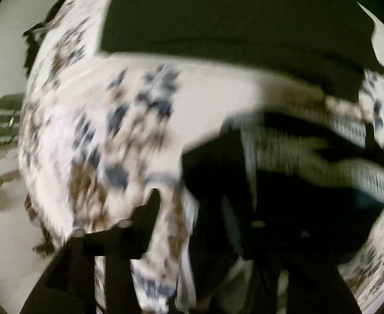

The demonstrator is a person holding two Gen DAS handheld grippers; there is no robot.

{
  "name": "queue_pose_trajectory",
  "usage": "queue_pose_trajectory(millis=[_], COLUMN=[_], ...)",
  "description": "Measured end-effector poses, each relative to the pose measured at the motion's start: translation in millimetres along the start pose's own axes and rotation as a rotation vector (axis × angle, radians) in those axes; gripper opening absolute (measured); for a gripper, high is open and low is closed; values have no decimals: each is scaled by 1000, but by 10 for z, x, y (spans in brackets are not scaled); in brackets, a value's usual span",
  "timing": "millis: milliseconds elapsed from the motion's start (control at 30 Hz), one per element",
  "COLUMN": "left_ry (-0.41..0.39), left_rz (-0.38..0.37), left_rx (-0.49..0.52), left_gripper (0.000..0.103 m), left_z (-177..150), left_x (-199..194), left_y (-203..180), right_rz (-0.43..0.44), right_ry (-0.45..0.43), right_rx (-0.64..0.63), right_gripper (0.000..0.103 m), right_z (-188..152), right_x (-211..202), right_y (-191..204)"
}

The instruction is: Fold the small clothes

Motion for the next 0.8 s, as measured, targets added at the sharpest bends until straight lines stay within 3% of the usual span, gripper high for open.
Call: queue_pose_trajectory(millis=[167,267,433,567,667,800], left_ry=[38,42,46,34,32,-46], left_rz=[50,80,116,152,161,173], left_rx=[13,54,102,135,155,233], left_gripper=[60,60,60,60,60,60], left_z=[-22,55,172,234,349,757], left_x=[-162,-217,-178,-170,-167,-402], left_y=[252,224,58,-170,-416,-1019], right_rz=[16,29,32,119,175,232], right_ry=[52,145,354,505,497,289], right_rx=[-60,-18,21,47,49,139], right_gripper=[54,54,49,49,49,49], right_z=[-1318,-2352,-4039,-4995,-5218,-4888], right_x=[67,498,1610,2148,2110,1479], right_y=[-55,-212,-276,-180,-211,-588])
Point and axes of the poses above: each gripper's, at about its wrist camera, not at the fingertips, and x roughly the way its jaws point, y to its left, z to its top, the point moved 7 cm from there along x, roughly the way its jaws point, and after that the axes turned 11 degrees about y, right-handed, at the moved point
